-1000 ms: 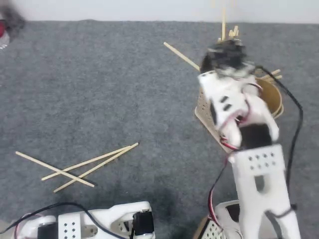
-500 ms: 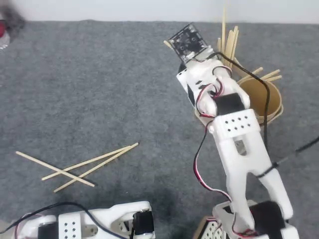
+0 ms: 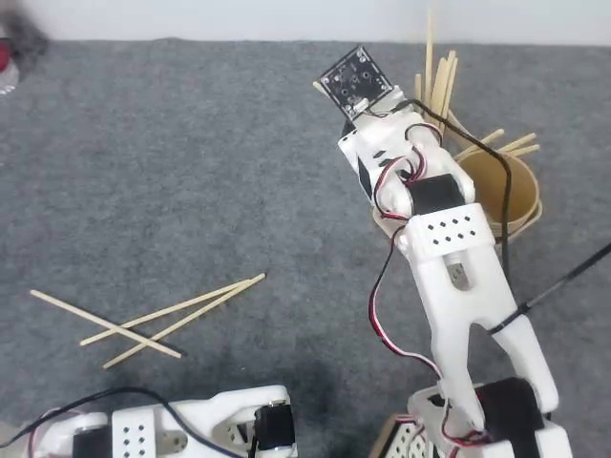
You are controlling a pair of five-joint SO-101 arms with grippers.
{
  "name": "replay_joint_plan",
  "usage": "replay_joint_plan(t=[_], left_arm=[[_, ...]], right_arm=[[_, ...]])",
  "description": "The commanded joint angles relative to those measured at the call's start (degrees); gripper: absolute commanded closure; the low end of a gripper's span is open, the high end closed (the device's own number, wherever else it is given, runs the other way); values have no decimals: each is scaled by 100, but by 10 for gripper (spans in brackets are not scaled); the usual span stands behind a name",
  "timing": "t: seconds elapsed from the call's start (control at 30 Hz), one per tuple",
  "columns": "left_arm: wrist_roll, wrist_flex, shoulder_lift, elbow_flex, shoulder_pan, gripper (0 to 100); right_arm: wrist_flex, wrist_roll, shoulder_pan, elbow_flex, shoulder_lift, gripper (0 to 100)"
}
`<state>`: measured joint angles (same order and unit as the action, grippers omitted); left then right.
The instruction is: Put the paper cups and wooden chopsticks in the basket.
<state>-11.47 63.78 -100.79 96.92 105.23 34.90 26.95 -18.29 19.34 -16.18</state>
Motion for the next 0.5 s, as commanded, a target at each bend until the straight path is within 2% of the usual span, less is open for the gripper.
replay_joint_plan(t=[0.0,0.2,0.47], left_arm=[[-44,9,-18,-31,35,987],[-44,9,-18,-31,35,987],[-44,9,-18,-31,35,987]], right_arm=[[-119,70,391,-334,-180,991],[171,62,919,-299,-1015,991],[989,79,1015,-290,-1578,988]])
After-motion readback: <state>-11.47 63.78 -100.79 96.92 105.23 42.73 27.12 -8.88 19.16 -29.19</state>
